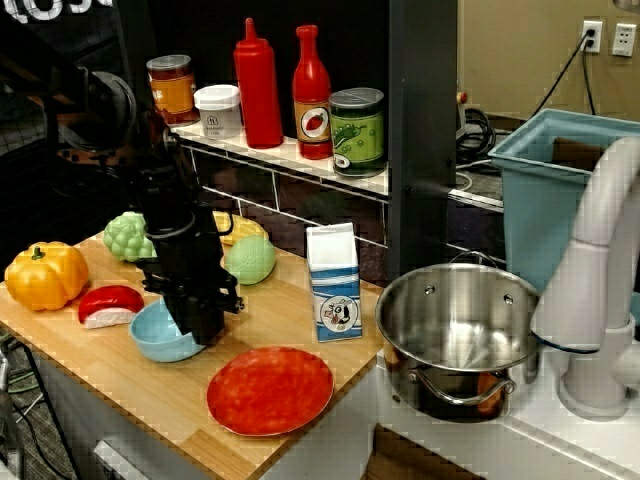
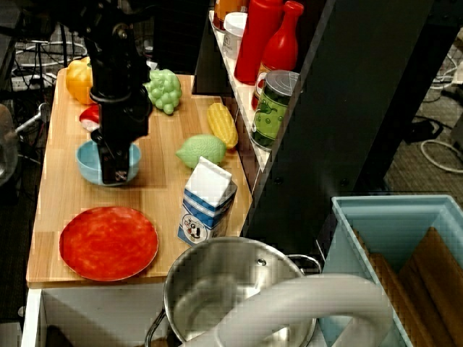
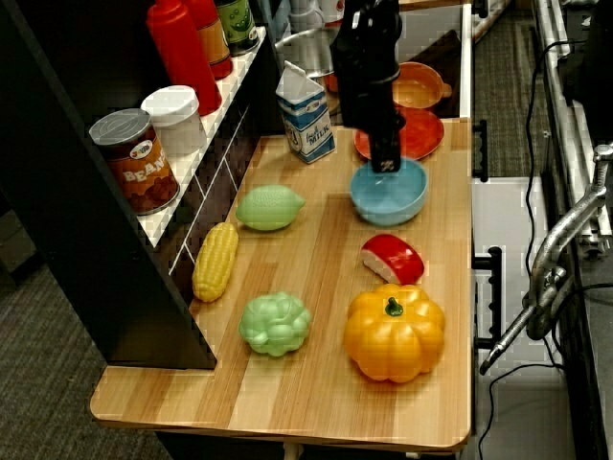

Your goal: Lift bowl

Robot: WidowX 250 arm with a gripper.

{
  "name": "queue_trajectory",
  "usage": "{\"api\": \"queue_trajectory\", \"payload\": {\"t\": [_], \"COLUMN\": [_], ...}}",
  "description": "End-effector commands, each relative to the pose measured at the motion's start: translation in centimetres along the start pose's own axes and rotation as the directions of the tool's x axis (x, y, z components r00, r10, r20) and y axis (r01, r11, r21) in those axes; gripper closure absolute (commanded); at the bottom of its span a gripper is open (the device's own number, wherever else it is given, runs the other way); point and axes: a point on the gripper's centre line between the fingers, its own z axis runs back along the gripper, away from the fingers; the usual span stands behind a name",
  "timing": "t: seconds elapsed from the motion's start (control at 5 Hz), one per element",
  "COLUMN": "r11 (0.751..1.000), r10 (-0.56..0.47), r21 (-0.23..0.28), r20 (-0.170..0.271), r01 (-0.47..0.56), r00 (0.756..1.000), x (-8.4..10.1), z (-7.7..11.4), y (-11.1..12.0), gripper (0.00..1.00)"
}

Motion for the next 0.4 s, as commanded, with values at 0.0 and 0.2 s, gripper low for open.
{"api": "queue_trajectory", "payload": {"t": [0.0, 0.2], "r11": [1.000, 1.000], "r10": [0.000, 0.025], "r21": [0.016, -0.019], "r20": [0.040, 0.042], "r01": [0.000, -0.024], "r00": [0.999, 0.999], "x": [0.5, 0.6], "z": [6.1, 8.5], "y": [1.6, 2.6], "gripper": [1.00, 1.00]}}
